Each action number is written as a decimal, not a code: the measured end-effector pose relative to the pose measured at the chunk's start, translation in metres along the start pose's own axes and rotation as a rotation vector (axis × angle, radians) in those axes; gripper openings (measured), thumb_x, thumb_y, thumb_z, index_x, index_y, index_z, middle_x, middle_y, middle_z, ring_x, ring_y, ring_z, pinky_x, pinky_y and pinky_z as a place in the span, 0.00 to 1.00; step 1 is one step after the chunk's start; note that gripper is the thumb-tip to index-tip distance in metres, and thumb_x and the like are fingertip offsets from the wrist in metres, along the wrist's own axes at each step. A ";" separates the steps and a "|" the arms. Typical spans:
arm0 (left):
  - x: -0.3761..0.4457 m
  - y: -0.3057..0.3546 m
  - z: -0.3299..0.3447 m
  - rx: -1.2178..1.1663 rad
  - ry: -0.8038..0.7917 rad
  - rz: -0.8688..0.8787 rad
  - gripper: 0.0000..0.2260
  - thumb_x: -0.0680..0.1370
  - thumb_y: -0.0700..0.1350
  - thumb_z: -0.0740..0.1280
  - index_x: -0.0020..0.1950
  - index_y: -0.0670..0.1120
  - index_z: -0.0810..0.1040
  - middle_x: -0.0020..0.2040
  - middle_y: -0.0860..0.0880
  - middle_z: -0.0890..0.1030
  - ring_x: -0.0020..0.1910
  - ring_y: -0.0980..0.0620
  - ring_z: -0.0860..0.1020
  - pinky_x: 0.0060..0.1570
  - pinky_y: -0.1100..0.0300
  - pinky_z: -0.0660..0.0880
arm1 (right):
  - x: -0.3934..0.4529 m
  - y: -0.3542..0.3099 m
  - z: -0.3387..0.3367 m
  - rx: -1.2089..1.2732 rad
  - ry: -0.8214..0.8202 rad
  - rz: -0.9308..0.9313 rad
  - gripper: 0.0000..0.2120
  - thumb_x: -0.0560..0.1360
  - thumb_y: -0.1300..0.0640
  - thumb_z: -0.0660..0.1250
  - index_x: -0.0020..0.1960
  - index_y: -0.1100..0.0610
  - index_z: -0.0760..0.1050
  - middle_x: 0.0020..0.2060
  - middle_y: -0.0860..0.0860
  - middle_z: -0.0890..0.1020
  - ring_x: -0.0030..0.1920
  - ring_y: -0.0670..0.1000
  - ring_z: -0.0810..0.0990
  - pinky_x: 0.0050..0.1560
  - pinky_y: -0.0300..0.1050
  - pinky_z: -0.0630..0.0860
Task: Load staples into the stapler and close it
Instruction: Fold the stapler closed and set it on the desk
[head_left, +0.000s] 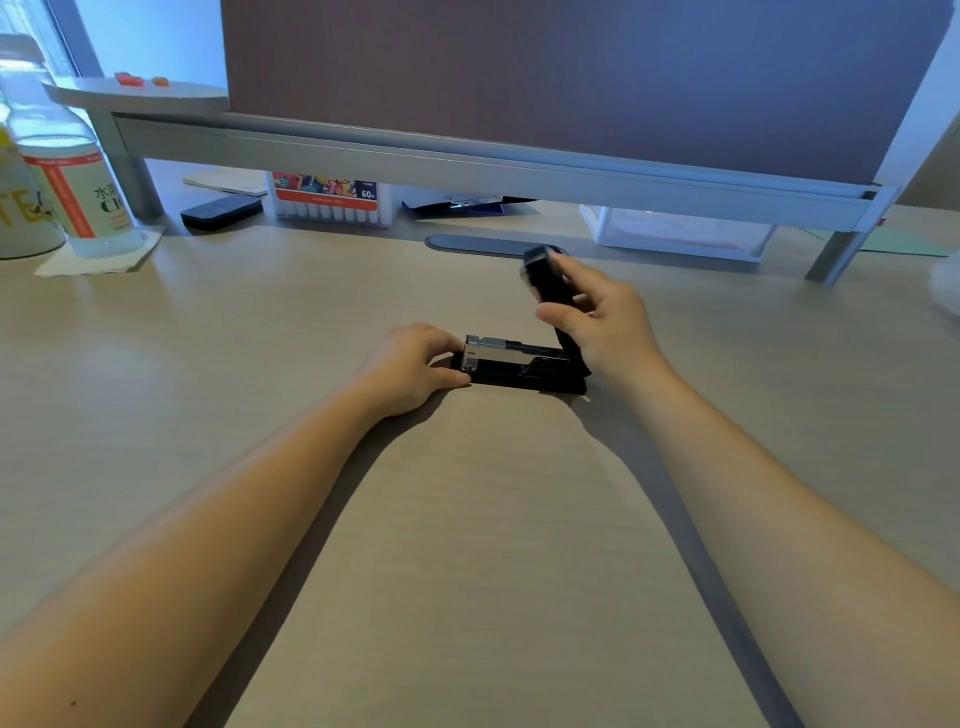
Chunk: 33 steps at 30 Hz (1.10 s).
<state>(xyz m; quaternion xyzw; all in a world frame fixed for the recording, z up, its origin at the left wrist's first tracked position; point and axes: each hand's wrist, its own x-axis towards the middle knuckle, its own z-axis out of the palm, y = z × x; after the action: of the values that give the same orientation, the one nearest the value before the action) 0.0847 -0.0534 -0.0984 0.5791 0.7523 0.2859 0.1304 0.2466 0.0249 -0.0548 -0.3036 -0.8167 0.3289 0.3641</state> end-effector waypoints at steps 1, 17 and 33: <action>0.000 0.000 0.000 -0.003 -0.003 -0.006 0.15 0.72 0.44 0.66 0.59 0.45 0.74 0.58 0.43 0.76 0.58 0.45 0.71 0.59 0.52 0.67 | 0.001 -0.001 0.003 -0.058 -0.025 -0.028 0.23 0.72 0.62 0.64 0.66 0.54 0.66 0.61 0.58 0.76 0.56 0.56 0.73 0.56 0.46 0.69; 0.002 0.007 -0.020 -0.481 -0.148 -0.151 0.20 0.75 0.53 0.59 0.61 0.42 0.71 0.55 0.46 0.74 0.56 0.49 0.71 0.58 0.57 0.65 | -0.018 0.022 0.004 -0.209 -0.136 0.133 0.25 0.70 0.57 0.68 0.65 0.57 0.66 0.62 0.56 0.75 0.60 0.54 0.72 0.56 0.43 0.66; 0.005 0.023 -0.010 -0.513 -0.058 -0.243 0.11 0.75 0.51 0.59 0.37 0.47 0.74 0.36 0.49 0.76 0.39 0.53 0.73 0.40 0.61 0.68 | -0.028 0.032 0.002 -0.171 -0.140 0.135 0.22 0.71 0.61 0.66 0.63 0.57 0.67 0.60 0.56 0.75 0.56 0.52 0.72 0.55 0.43 0.67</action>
<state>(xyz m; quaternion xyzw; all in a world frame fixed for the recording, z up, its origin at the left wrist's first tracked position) 0.0957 -0.0474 -0.0765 0.4407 0.7151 0.4327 0.3274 0.2685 0.0229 -0.0908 -0.3641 -0.8430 0.3022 0.2559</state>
